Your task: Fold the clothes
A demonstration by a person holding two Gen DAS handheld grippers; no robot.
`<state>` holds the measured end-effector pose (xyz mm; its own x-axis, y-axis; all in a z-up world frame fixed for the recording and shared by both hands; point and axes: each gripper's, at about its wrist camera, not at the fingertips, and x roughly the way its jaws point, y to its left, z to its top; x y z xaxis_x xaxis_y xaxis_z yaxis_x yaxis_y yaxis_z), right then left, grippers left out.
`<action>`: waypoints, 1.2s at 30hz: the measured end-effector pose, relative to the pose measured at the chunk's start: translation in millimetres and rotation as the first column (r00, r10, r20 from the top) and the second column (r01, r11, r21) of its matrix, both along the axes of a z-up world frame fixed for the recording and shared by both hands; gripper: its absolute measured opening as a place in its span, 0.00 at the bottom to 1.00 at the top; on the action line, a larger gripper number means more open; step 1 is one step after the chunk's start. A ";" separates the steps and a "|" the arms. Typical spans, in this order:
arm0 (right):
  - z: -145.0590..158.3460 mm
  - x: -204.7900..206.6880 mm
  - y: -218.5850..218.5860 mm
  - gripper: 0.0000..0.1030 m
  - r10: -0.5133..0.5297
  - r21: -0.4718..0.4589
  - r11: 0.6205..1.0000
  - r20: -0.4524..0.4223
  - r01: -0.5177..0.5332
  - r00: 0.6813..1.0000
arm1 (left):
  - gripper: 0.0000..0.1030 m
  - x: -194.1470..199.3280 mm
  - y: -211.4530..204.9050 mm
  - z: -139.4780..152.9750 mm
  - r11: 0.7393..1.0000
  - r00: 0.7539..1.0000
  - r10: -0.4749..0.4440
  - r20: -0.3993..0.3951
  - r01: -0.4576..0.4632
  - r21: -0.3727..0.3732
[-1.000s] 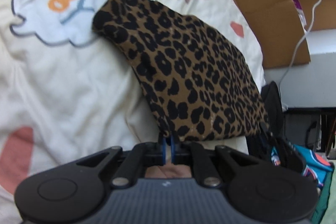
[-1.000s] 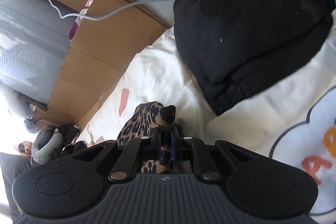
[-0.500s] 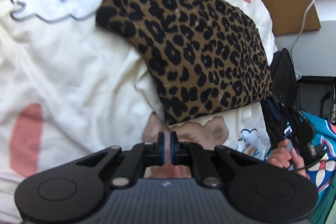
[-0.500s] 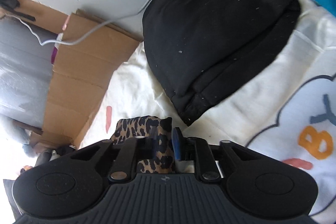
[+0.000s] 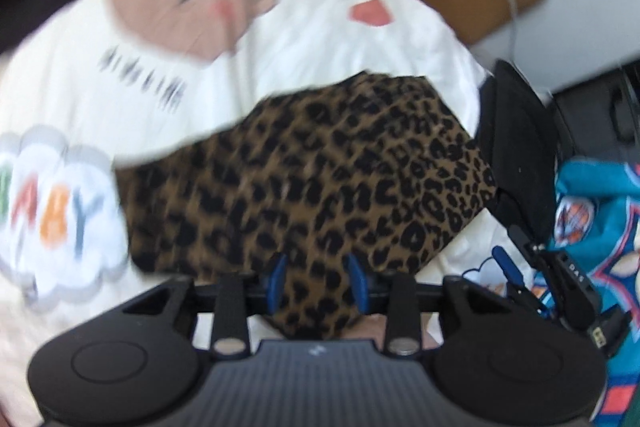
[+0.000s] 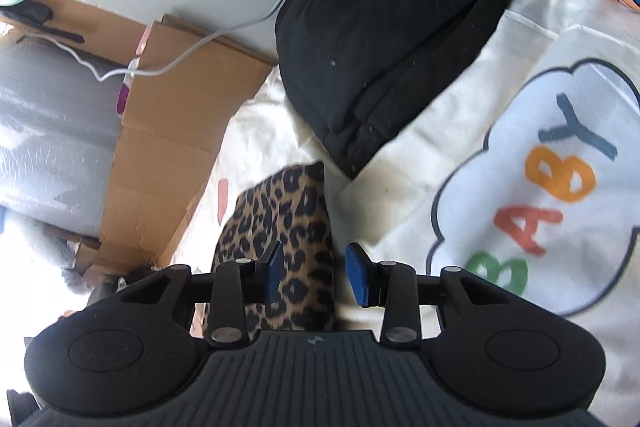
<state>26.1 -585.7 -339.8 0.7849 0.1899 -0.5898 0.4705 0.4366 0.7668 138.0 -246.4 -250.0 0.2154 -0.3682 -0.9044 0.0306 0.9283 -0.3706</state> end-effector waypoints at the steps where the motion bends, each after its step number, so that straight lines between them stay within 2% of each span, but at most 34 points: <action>1: 0.2 -0.9 2.6 0.36 0.005 -0.001 1.000 -0.002 -0.005 1.000 | 0.38 7.8 -5.2 1.8 0.999 0.999 -0.031 0.019 0.031 0.018; 7: 1.3 -1.3 17.7 0.37 0.034 -0.018 0.999 -0.014 -0.035 0.999 | 0.42 55.1 -29.5 13.8 0.983 0.980 -0.177 0.092 0.172 0.063; 11: 0.1 -0.9 24.5 0.48 0.042 -0.026 0.999 -0.023 -0.042 0.999 | 0.43 89.2 -43.1 15.2 0.954 0.947 -0.296 0.125 0.285 0.097; 13: -1.6 1.2 27.6 0.48 0.049 -0.034 0.998 -0.035 -0.050 0.998 | 0.44 104.5 -50.0 11.3 0.931 0.924 -0.359 0.135 0.344 0.125; 14: -2.5 2.1 29.3 0.48 0.051 -0.038 0.998 -0.044 -0.052 0.998 | 0.47 110.9 -53.0 8.8 0.921 0.914 -0.381 0.140 0.363 0.141; 20: -5.0 6.9 41.3 0.48 0.081 -0.067 0.994 -0.086 -0.087 0.993 | 0.62 137.2 -60.9 -17.7 0.867 0.857 -0.498 0.130 0.488 0.105; 23: -5.3 7.7 46.0 0.48 0.096 -0.080 0.991 -0.103 -0.105 0.990 | 0.65 141.0 -57.7 -33.3 0.847 0.837 -0.531 0.133 0.527 0.066; 28: -5.0 10.1 54.6 0.48 0.153 -0.131 0.976 -0.147 -0.173 0.977 | 0.65 144.4 -40.2 -54.2 0.846 0.841 -0.525 0.133 0.532 -0.025; 30: -6.0 10.5 56.3 0.48 0.154 -0.142 0.974 -0.161 -0.177 0.975 | 0.64 143.2 -37.6 -60.5 0.840 0.835 -0.533 0.136 0.542 -0.037; 31: -6.8 11.3 57.2 0.48 0.152 -0.142 0.974 -0.166 -0.176 0.974 | 0.59 141.3 -37.6 -63.5 0.831 0.827 -0.545 0.141 0.554 -0.036; 36: -9.5 20.1 62.6 0.48 0.147 -0.148 0.974 -0.166 -0.172 0.975 | 0.42 133.6 -34.0 -70.3 0.827 0.818 -0.546 0.178 0.561 -0.044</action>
